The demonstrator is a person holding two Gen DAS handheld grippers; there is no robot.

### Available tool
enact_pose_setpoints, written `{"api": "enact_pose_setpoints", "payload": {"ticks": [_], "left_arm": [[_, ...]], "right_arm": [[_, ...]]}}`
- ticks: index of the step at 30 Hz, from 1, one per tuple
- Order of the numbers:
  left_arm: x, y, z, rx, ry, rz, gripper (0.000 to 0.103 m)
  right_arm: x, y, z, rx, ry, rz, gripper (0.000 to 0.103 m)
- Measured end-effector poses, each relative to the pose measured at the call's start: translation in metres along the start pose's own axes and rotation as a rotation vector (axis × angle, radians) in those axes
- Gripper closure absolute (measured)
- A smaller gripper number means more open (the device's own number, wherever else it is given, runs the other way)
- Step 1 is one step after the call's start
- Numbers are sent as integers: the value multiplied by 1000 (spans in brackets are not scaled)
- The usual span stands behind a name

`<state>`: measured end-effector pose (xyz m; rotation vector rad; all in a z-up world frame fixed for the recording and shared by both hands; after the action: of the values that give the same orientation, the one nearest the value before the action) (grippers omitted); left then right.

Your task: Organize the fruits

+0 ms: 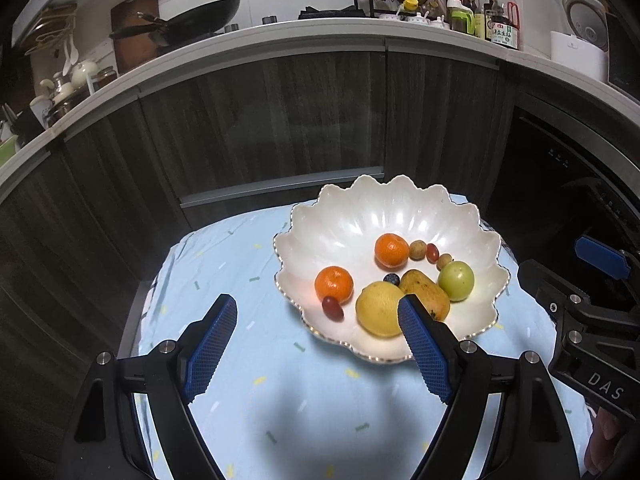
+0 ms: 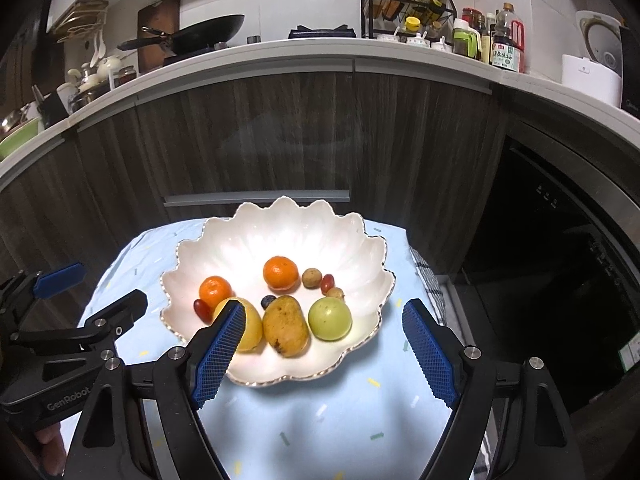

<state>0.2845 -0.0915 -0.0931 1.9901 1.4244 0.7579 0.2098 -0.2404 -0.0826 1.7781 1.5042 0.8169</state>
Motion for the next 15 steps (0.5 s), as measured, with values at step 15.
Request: {"api": "enact_pose_setpoints", "payload": {"ticks": [15], "left_arm": [[11,-30,-47,6,33,-18,20]], "right_arm": [[11,-24,-40,0,3,3,22]]}}
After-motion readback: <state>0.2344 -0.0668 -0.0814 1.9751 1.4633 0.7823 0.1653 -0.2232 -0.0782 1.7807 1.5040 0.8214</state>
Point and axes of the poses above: each gripper's, at about its wrist camera, not at the fingertips, and z roughly the way its jaws point, x to its left, y to its top, the point moved 4 cm from there along z, roughly the way its jaws point, and after that the axes turned 3 degrees about y, right-handed, at the moved point
